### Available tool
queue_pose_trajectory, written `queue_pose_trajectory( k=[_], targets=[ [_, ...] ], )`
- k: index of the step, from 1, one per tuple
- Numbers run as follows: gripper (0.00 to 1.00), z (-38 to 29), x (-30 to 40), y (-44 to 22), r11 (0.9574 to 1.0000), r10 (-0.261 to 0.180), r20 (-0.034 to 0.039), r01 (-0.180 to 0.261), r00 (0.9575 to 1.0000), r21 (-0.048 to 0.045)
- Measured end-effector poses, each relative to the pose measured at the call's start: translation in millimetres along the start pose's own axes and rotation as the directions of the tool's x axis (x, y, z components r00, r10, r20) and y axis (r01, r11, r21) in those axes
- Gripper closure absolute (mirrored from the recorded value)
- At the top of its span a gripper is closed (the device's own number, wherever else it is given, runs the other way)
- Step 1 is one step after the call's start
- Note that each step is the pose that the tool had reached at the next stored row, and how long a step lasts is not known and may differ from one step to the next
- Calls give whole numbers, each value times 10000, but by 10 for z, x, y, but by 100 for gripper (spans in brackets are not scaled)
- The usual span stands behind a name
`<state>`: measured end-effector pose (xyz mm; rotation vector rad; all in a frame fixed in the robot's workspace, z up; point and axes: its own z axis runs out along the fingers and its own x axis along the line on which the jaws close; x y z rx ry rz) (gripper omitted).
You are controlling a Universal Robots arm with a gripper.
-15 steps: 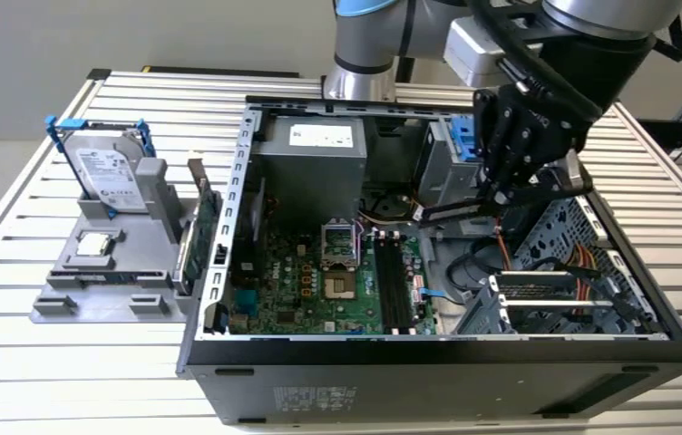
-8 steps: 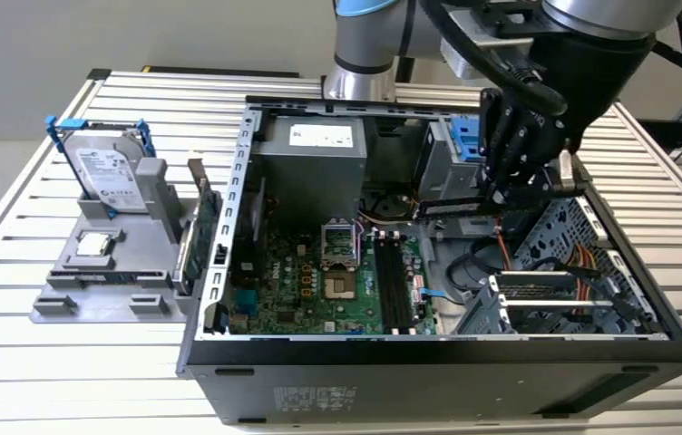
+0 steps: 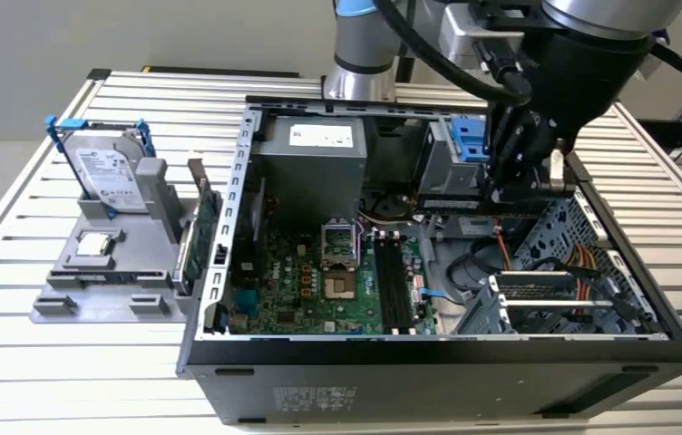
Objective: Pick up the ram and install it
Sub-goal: 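Insert the ram into the slot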
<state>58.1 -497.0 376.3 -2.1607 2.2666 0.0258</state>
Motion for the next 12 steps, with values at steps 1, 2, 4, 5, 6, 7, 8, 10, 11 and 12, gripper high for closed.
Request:
queue_pose_trajectory(
  k=[1,2,4,5,6,7,8,10,11,12],
  targets=[
    [100,0,0,0,9998,176,1,-176,9998,3],
    [100,0,0,0,9993,361,2,-361,9993,7],
    [100,0,0,0,9974,716,5,-716,9974,13],
    [100,0,0,0,9961,886,5,-886,9961,16],
    [100,0,0,0,9944,1059,7,-1059,9944,19],
    [100,0,0,0,9923,1240,8,-1240,9923,22],
    [100,0,0,0,9899,1418,9,-1418,9899,26],
    [100,0,0,0,9841,1775,12,-1775,9841,32],
    [100,0,0,0,9808,1952,14,-1952,9808,35],
    [100,0,0,0,9773,2119,16,-2119,9773,38]
  ],
)
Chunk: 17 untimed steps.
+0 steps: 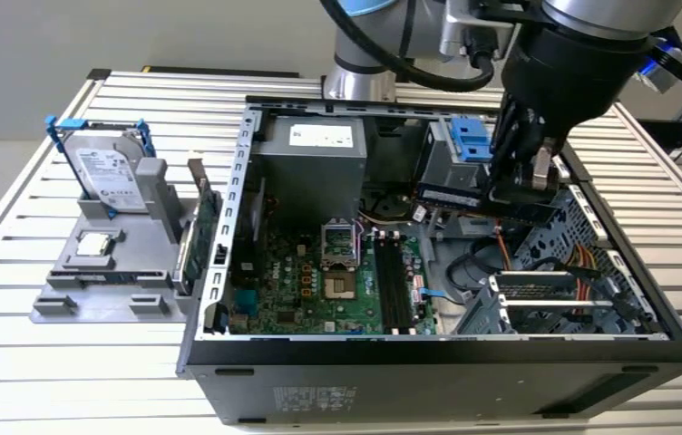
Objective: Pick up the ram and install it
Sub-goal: 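Insert the ram into the slot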
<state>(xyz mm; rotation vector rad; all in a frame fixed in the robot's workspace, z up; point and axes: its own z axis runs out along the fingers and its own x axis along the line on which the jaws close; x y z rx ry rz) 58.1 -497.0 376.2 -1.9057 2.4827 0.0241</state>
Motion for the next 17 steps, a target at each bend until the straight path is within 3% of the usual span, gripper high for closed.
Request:
queue_pose_trajectory(
  k=[4,8,12,17],
  targets=[
    [100,0,0,0,9976,699,3,-699,9976,13],
    [100,-1,0,0,9900,1411,7,-1411,9900,26],
    [100,0,0,0,9777,2101,14,-2101,9777,38],
    [100,-1,0,0,9551,2964,22,-2964,9551,53]
  ],
)
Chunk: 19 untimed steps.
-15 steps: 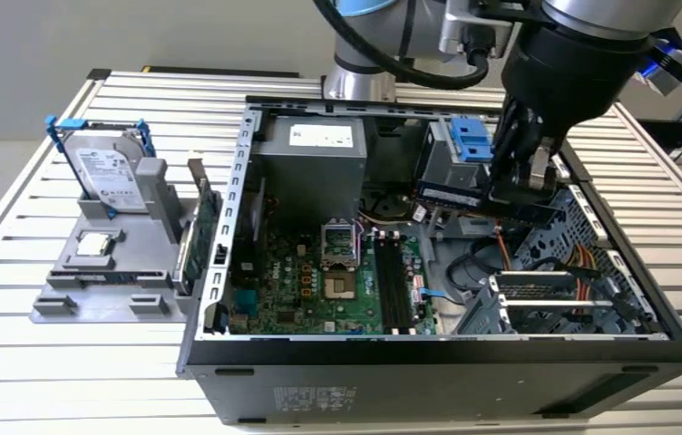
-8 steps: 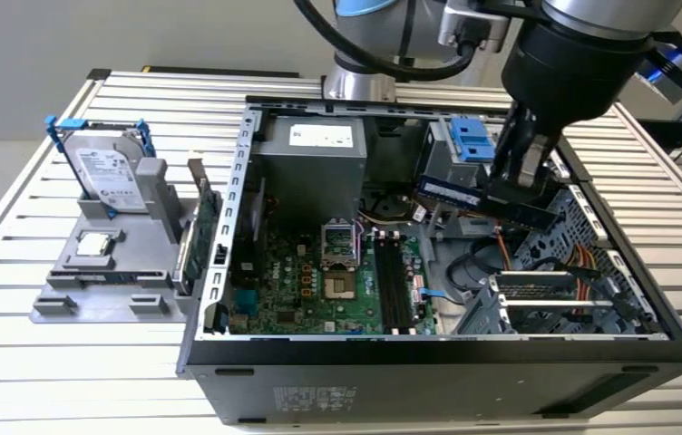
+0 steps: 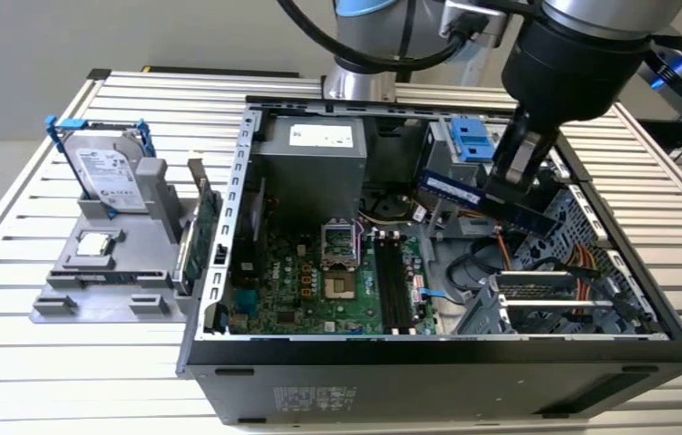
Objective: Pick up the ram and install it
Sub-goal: 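Insert the ram into the slot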
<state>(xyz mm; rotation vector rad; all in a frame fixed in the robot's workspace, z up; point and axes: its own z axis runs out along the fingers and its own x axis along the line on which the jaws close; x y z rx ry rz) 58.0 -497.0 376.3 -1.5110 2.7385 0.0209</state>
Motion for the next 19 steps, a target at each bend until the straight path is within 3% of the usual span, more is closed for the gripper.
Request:
queue_pose_trajectory(
  k=[4,9,14,19],
  targets=[
    [100,0,0,0,9975,706,5,-706,9975,13],
    [100,0,0,0,9873,1591,10,-1591,9873,29],
    [100,1,0,0,9695,2449,19,-2449,9696,43],
    [100,1,0,0,9439,3303,28,-3303,9439,58]
  ],
)
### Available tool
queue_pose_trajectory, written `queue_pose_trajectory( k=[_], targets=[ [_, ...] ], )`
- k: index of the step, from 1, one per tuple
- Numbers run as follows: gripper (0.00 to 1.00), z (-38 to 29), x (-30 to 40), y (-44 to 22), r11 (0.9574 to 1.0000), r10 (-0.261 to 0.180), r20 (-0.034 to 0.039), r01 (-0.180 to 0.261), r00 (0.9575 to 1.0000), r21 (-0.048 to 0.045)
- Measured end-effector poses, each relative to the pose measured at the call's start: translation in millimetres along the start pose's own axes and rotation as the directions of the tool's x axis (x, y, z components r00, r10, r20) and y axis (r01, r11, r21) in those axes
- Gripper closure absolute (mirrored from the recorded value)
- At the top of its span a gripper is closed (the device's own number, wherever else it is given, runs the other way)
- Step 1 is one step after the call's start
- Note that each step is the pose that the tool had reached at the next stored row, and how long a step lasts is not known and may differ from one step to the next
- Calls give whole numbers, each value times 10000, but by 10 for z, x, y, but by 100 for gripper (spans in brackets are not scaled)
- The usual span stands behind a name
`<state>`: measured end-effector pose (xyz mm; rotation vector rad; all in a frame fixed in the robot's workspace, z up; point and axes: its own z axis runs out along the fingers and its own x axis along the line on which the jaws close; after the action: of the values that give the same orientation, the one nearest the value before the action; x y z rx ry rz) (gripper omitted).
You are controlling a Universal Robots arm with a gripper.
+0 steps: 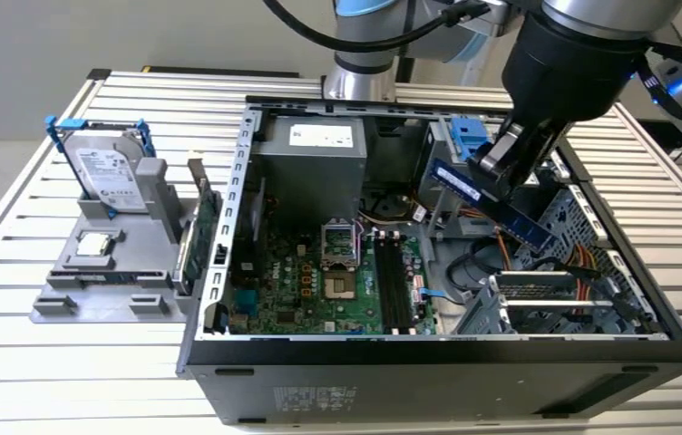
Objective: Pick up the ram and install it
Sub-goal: 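Insert the ram into the slot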
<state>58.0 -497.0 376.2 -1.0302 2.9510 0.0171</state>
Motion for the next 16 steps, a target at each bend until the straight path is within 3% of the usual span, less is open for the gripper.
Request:
queue_pose_trajectory(
  k=[4,8,12,16],
  targets=[
    [100,0,0,0,9975,711,4,-711,9975,13],
    [100,0,0,0,9899,1416,9,-1416,9899,26],
    [100,0,0,0,9777,2102,14,-2102,9777,38],
    [100,0,0,0,9606,2779,21,-2779,9606,50]
  ],
)
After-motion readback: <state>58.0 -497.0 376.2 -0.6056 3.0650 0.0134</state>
